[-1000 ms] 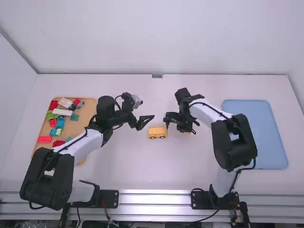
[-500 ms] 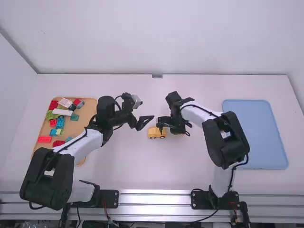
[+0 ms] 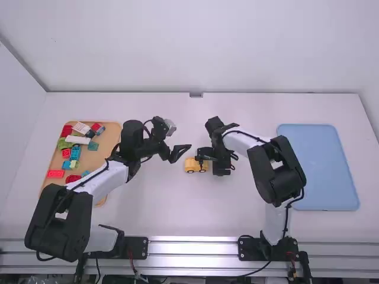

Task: Assemble lego blocks to make yellow taxi

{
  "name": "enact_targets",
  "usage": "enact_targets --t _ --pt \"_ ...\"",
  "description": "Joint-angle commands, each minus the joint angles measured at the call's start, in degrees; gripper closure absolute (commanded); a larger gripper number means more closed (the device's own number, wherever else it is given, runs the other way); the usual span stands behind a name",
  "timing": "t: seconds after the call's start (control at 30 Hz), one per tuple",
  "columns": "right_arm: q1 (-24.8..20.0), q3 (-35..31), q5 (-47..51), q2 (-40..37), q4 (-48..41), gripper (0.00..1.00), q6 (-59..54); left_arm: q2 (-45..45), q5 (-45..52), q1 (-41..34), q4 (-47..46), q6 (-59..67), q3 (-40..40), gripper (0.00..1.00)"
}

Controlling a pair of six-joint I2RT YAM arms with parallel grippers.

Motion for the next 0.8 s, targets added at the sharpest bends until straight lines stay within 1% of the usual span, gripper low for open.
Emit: enact_targets --t 0.0,0.07,0.13,0.23,0.3,0.33,0.4,0.43,0.47,0.5,0.57,0.67,0.73,0.77 --pt "-0.11 3.45 -1.4 0.35 -2.21 0.01 1.38 -0.02 -3.78 -0.07 -0.59 0.59 -0.11 0.01" --pt "-0.42 5.29 -3.37 -1.55 -4.5 0.01 1.05 -0.02 -4.74 -0.04 -1.27 0.7 -0.11 0.01" --pt "-1.46 6.25 -4.31 -3.85 -4.22 0.01 1.75 -0.02 -5.46 0.0 -1.84 0.66 -0.11 0.01" --pt "-5.07 7.43 -8.52 -9.09 -1.66 0.01 4.98 -0.02 -10.45 -0.07 -2.34 0.83 -0.11 0.01" --pt "-8.55 7.04 -16.17 -12.15 -0.87 0.01 7.39 -0.02 -13.33 -0.07 -3.89 0.57 -0.11 0.01" --pt "-10.67 6.34 -21.42 -13.31 -0.9 0.02 7.72 -0.02 -13.22 -0.07 -4.61 0.33 -0.11 0.01" --pt "-13.51 5.11 -29.33 -14.25 -0.83 0.01 7.15 -0.02 -13.07 -0.02 -5.77 0.2 -0.11 0.01" --pt "-16.79 3.82 -38.6 -14.4 -0.17 0.01 4.39 -0.02 -13.09 -0.02 -6.78 1.31 -0.11 0.01" --pt "-18.49 3.13 -43.06 -14.34 0.7 0.01 2.78 -0.02 -13.09 -0.02 -6.99 2.91 -0.11 0.01" --pt "-19.04 2.93 -44.39 -14.34 0.98 0.01 2.38 -0.02 -13.07 -0.02 -6.99 3.48 -0.11 0.01" --pt "-21.88 2.25 -52.3 -14.34 1.92 0.02 1.7 -0.02 -13.05 -0.07 -7.04 6.25 -0.11 0.01" --pt "-23.82 1.95 -54.03 -14.34 -0.09 0.01 1.46 -0.02 -12.02 0.0 -7.32 8.09 -0.11 0.01" --pt "-25.81 -0.74 -51.3 -14.27 -0.81 0.01 1.49 0.0 -5.27 -0.04 -8.48 13.7 -0.11 0.01" --pt "-26.03 -1.31 -51.36 -14.27 -0.57 0.01 1.42 0.04 -3.54 -0.04 -8.81 15.34 -0.11 0.01"
